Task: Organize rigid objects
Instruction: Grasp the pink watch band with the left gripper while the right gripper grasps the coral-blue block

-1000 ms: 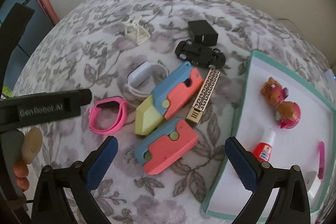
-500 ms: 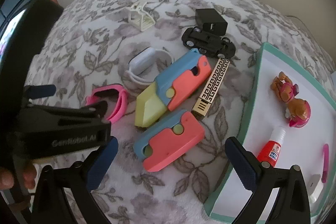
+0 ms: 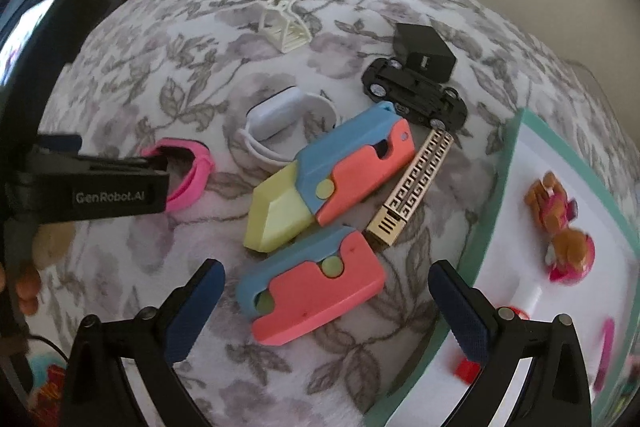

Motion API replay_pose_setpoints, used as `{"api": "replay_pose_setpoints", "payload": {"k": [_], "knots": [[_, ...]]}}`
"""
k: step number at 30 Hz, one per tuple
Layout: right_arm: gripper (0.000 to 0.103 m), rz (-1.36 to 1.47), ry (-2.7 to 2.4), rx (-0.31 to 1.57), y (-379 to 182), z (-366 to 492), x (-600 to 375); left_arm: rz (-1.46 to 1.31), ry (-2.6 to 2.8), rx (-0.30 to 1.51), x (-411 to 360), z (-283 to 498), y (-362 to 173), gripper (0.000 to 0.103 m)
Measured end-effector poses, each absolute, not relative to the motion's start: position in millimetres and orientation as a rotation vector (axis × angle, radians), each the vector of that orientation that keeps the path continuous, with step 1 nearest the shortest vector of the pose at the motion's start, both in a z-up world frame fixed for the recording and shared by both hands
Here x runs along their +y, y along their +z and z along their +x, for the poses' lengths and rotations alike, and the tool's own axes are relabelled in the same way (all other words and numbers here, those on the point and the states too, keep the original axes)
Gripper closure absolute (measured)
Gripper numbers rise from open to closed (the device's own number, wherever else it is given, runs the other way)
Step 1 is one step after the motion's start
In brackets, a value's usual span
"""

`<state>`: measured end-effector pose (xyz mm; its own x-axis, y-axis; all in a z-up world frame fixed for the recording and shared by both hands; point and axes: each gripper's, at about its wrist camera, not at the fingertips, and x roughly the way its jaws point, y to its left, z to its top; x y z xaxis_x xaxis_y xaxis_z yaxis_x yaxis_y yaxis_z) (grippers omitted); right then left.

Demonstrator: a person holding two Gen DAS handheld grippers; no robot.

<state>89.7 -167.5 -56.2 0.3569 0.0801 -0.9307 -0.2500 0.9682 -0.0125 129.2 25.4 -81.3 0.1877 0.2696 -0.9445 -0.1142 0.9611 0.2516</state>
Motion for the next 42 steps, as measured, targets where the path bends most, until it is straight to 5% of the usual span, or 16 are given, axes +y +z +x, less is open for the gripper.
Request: {"api": "replay_pose_setpoints", "payload": {"k": [6, 15, 23, 32, 42], "knots": [[0.0, -0.236, 0.262, 1.198, -69.5, 94.6, -160.4, 0.151, 0.241, 1.35, 19.8, 137.4, -82.7, 0.004], [0.005, -0.257, 0.285, 1.19, -71.8, 96.7, -156.7, 0.161, 0.152, 1.336, -7.8, 139.6, -73.3, 0.039], [0.027, -0.241, 0.307, 1.187, -66.1, 84.3, -157.6, 0.197, 0.129, 1.325, -33.9, 140.6, -70.9, 0.057], [0.027, -0.218, 0.288, 1.201, -66.0, 74.3, -159.4, 0.25, 0.092, 1.301, -58.2, 134.7, -74.8, 0.086], [0.027, -0.19, 0.248, 1.243, -64.2, 57.3, -153.1, 0.296, 0.116, 1.266, -73.8, 123.0, -77.0, 0.089]]}}
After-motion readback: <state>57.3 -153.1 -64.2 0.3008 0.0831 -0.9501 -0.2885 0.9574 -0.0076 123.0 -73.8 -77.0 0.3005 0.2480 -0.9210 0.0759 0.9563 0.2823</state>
